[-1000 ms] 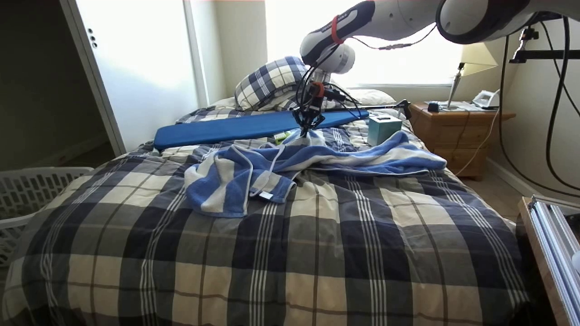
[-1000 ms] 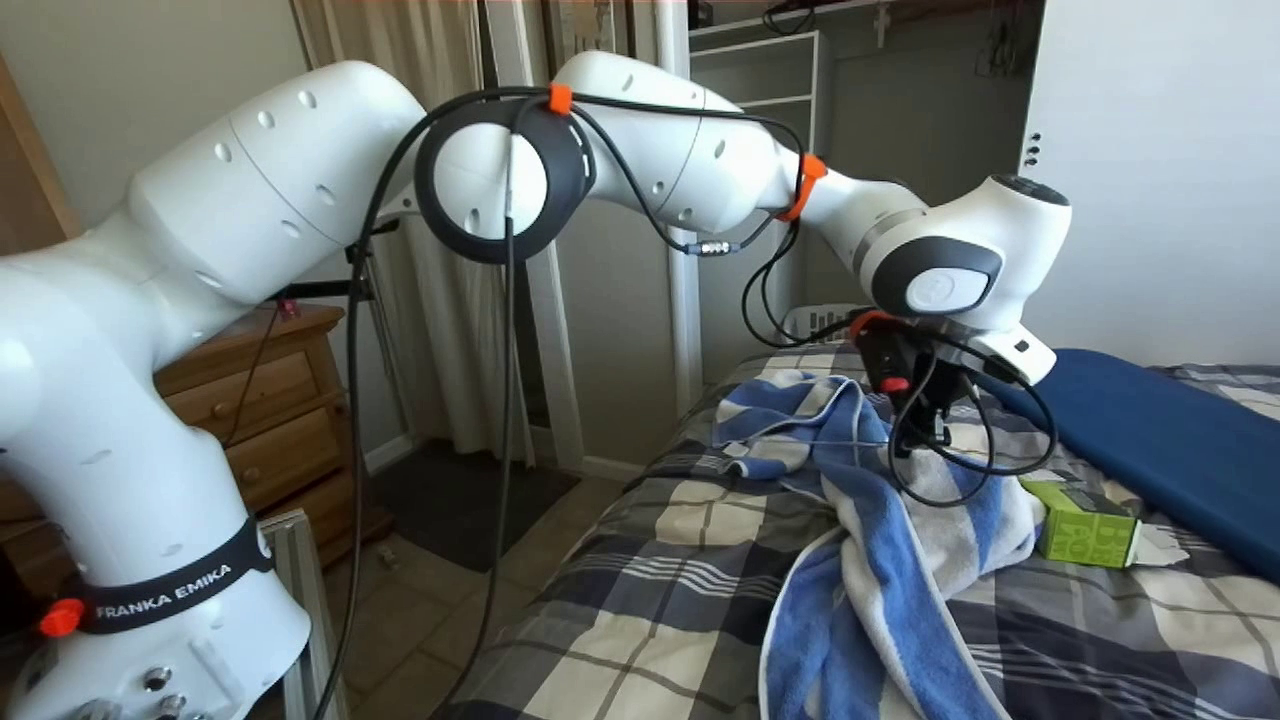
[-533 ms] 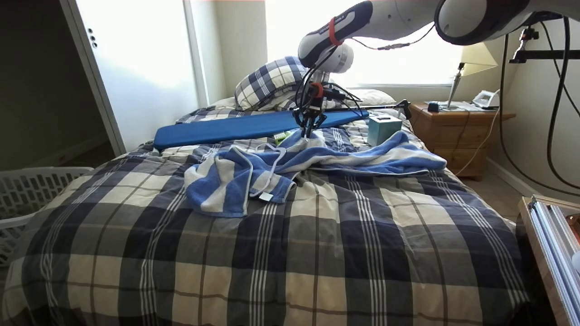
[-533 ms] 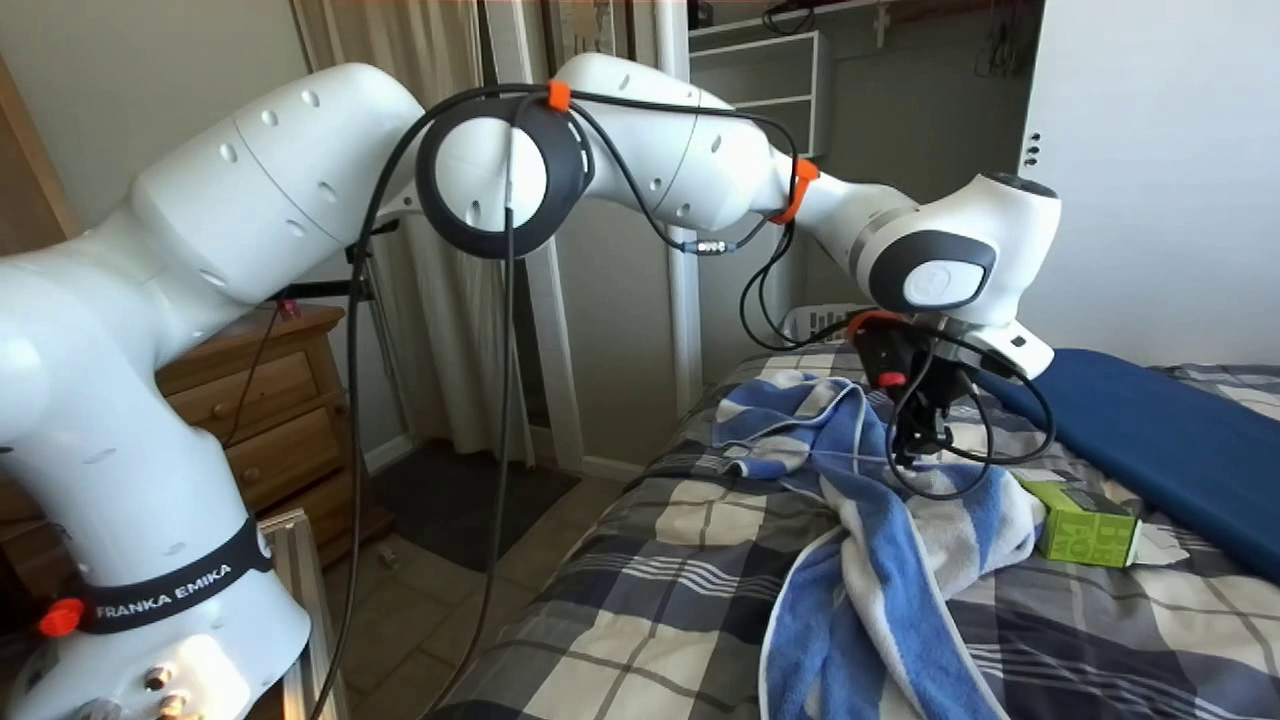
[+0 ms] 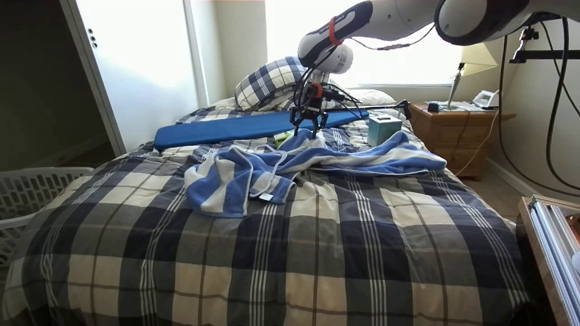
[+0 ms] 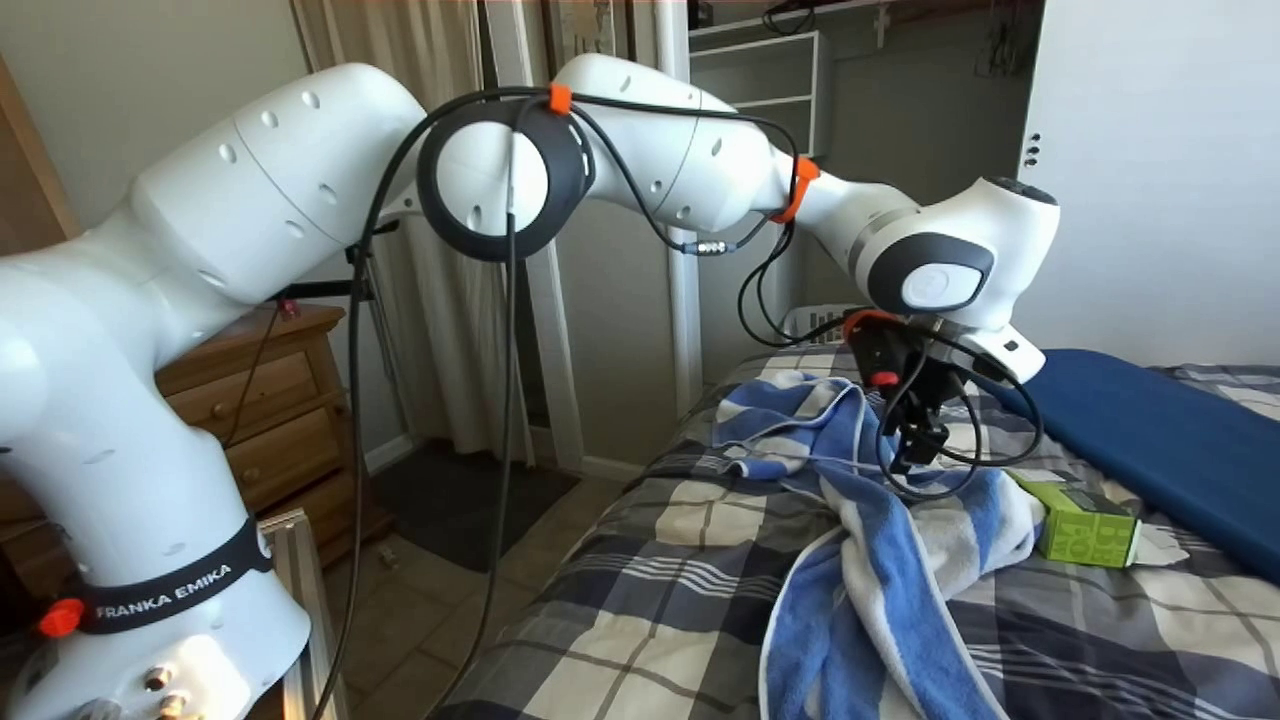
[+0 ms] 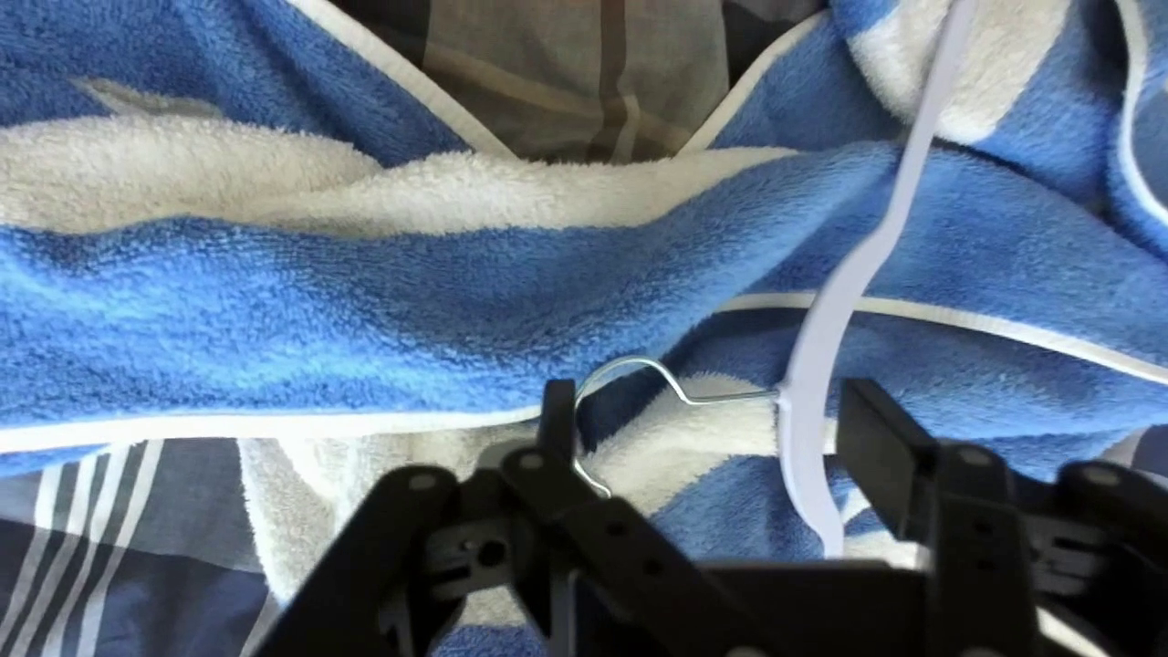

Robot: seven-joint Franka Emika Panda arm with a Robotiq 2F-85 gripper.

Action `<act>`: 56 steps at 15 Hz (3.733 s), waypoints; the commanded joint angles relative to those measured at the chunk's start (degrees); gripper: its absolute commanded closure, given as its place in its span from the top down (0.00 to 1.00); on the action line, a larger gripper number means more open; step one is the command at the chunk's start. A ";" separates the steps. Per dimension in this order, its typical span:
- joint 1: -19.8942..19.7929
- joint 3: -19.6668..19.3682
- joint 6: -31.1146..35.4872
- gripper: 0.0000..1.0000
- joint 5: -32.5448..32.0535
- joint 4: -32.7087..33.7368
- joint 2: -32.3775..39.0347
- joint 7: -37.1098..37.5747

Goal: Thread the towel through the hanger

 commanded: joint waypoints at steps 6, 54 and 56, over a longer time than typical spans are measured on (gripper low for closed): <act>-0.70 -0.14 0.65 0.74 0.53 2.32 3.44 2.36; -3.13 5.20 5.11 0.01 1.32 -1.32 -3.00 -0.24; -1.04 1.78 5.04 0.01 -2.63 -2.47 -4.80 1.89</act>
